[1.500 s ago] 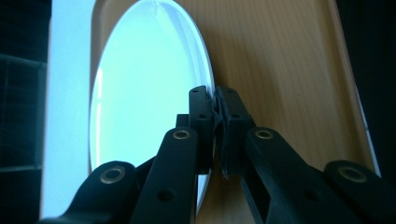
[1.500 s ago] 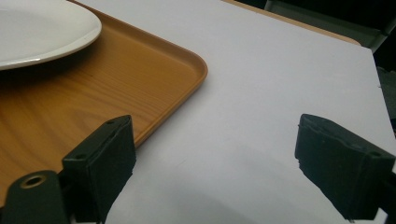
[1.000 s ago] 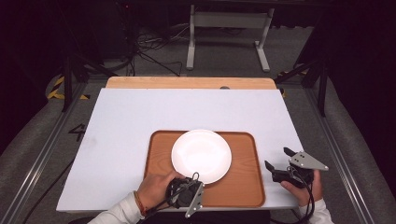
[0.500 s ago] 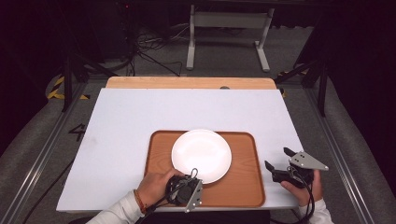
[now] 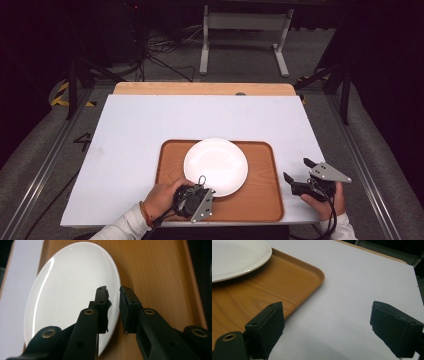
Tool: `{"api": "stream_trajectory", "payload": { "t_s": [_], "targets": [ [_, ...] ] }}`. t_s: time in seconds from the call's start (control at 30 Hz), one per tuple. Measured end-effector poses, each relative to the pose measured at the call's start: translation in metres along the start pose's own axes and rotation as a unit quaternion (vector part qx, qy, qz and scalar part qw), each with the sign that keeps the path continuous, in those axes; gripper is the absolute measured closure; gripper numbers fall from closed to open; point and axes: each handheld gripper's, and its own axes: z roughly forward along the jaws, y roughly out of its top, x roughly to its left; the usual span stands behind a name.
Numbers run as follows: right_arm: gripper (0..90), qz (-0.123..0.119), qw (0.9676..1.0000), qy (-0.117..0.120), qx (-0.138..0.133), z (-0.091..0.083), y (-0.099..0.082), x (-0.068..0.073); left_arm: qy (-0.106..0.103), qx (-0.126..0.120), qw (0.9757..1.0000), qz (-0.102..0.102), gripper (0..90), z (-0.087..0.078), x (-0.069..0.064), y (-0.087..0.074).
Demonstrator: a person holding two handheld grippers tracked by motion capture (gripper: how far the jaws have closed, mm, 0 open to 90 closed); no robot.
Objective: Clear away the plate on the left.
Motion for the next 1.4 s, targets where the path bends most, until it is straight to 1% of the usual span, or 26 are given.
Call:
{"api": "stream_trajectory", "payload": {
  "t_s": [0.03, 0.07, 0.13, 0.27, 0.3, 0.37, 0.47, 0.53, 0.6, 0.63, 0.67, 0.7, 0.73, 0.77, 0.8, 0.83, 0.87, 0.9, 1.0, 1.03, 1.13, 1.17, 1.23, 1.3, 1.33, 1.4],
  "targets": [
    [12.8, 0.000, 1.0000, 0.000, 0.000, 0.000, 0.000, 0.000, -0.004, -0.003, 1.0000, -0.003, 77.3, -0.002, 0.002, -0.001],
    [12.8, -0.001, 1.0000, 0.000, 0.000, 0.000, 0.000, 0.000, -0.003, -0.009, 0.9999, -0.010, 77.1, -0.003, 0.003, -0.002],
    [12.8, 0.000, 1.0000, 0.000, 0.001, 0.000, 0.000, 0.000, 0.001, -0.009, 0.9999, -0.012, 76.2, -0.005, 0.005, -0.003],
    [12.8, 0.001, 1.0000, -0.001, 0.000, 0.000, 0.000, -0.001, 0.014, -0.012, 0.9996, -0.019, 73.1, -0.010, 0.009, -0.006],
    [12.8, 0.001, 1.0000, -0.002, 0.000, 0.000, 0.000, -0.001, 0.022, -0.014, 0.9994, -0.021, 70.2, -0.011, 0.010, -0.006],
    [12.8, 0.001, 1.0000, -0.002, 0.000, 0.000, 0.000, -0.001, 0.023, -0.020, 0.9992, -0.027, 69.0, -0.014, 0.013, -0.008],
    [12.8, 0.000, 1.0000, -0.002, 0.000, 0.000, 0.000, 0.000, 0.037, -0.025, 0.9980, -0.044, 63.1, -0.019, 0.016, -0.010],
    [12.9, 0.001, 1.0000, -0.002, 0.001, 0.000, 0.000, -0.001, 0.048, -0.027, 0.9974, -0.047, 59.1, -0.022, 0.019, -0.013],
    [12.8, 0.000, 1.0000, -0.002, 0.000, 0.000, 0.000, 0.000, 0.054, -0.032, 0.9964, -0.057, 55.1, -0.025, 0.021, -0.016],
    [12.9, 0.000, 1.0000, -0.002, 0.000, 0.000, 0.000, 0.000, 0.058, -0.035, 0.9956, -0.066, 53.6, -0.026, 0.021, -0.017],
    [12.9, 0.000, 1.0000, -0.002, 0.000, 0.000, 0.000, 0.000, 0.060, -0.033, 0.9956, -0.063, 51.8, -0.027, 0.024, -0.018],
    [12.9, 0.001, 1.0000, -0.002, 0.001, 0.000, 0.000, 0.000, 0.067, -0.037, 0.9944, -0.073, 49.8, -0.029, 0.026, -0.020],
    [12.9, 0.001, 1.0000, -0.002, 0.001, 0.000, 0.000, 0.000, 0.067, -0.037, 0.9944, -0.073, 46.4, -0.029, 0.026, -0.020],
    [12.9, 0.001, 1.0000, -0.002, 0.000, 0.000, 0.000, 0.000, 0.071, -0.038, 0.9932, -0.084, 46.4, -0.030, 0.026, -0.022],
    [12.9, 0.000, 1.0000, -0.002, 0.000, 0.000, 0.000, 0.000, 0.074, -0.038, 0.9925, -0.089, 44.9, -0.032, 0.027, -0.024],
    [12.9, 0.001, 1.0000, -0.002, 0.000, 0.000, 0.000, 0.000, 0.077, -0.040, 0.9919, -0.093, 42.3, -0.034, 0.030, -0.027],
    [12.9, 0.001, 1.0000, -0.002, 0.000, 0.000, 0.000, 0.000, 0.077, -0.040, 0.9919, -0.093, 41.7, -0.034, 0.030, -0.027],
    [12.8, 0.001, 1.0000, -0.002, 0.000, 0.000, 0.000, 0.000, 0.077, -0.041, 0.9910, -0.102, 41.7, -0.036, 0.031, -0.030],
    [12.9, 0.000, 1.0000, -0.002, 0.001, 0.000, 0.000, 0.000, 0.083, -0.042, 0.9895, -0.111, 36.4, -0.039, 0.035, -0.036],
    [12.9, 0.001, 1.0000, -0.002, 0.001, 0.000, 0.000, 0.000, 0.084, -0.045, 0.9883, -0.119, 34.4, -0.040, 0.036, -0.038],
    [12.9, 0.000, 1.0000, -0.002, 0.001, 0.000, 0.000, 0.000, 0.093, -0.045, 0.9860, -0.131, 27.7, -0.043, 0.039, -0.044],
    [12.9, 0.000, 1.0000, -0.002, 0.001, 0.000, 0.000, 0.000, 0.095, -0.045, 0.9851, -0.136, 27.1, -0.044, 0.040, -0.046],
    [12.9, 0.000, 1.0000, -0.003, 0.002, 0.001, 0.000, 0.000, 0.098, -0.045, 0.9839, -0.143, 24.2, -0.045, 0.042, -0.050],
    [12.9, -0.001, 1.0000, -0.002, 0.002, 0.001, 0.000, 0.001, 0.099, -0.045, 0.9816, -0.157, 22.8, -0.047, 0.043, -0.055],
    [12.9, -0.001, 1.0000, -0.003, 0.002, 0.001, 0.000, 0.001, 0.104, -0.042, 0.9811, -0.158, 22.1, -0.048, 0.044, -0.058],
    [12.9, -0.001, 1.0000, -0.003, 0.002, 0.000, 0.000, 0.001, 0.108, -0.039, 0.9791, -0.167, 20.7, -0.049, 0.045, -0.063]
  ]
}}
